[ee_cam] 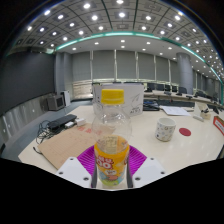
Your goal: Pour water
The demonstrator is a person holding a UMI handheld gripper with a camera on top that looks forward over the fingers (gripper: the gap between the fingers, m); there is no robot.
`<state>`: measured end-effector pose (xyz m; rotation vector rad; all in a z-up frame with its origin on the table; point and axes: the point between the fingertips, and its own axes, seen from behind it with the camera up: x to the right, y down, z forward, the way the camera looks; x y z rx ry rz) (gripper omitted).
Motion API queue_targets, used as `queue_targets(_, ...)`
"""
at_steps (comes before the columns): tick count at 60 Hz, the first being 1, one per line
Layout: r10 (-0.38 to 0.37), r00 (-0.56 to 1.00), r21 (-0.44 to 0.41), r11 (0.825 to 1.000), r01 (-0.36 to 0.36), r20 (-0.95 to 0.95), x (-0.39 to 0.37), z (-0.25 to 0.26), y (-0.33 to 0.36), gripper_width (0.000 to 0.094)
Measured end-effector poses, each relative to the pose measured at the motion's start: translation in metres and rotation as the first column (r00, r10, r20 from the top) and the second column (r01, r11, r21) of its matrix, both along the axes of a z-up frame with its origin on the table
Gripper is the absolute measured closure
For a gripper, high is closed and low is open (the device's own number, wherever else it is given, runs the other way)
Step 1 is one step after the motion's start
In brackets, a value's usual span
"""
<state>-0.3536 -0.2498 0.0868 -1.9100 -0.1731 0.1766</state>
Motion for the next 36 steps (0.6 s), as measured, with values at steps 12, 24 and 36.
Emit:
queue_targets(12,0.007,0.925,0.0,1.0,-0.008,-0.38,-0.016,0.081,0.052,0.0532)
queue_targets(24,-0.064,0.591,-0.063,0.998,0.021,-0.804,0.007,0.143,0.135,0.0532)
queue_targets(36,-0.149,0.213,-0.149,0.989,0.015,-0.966,0.049,0.142,0.201,0.0535)
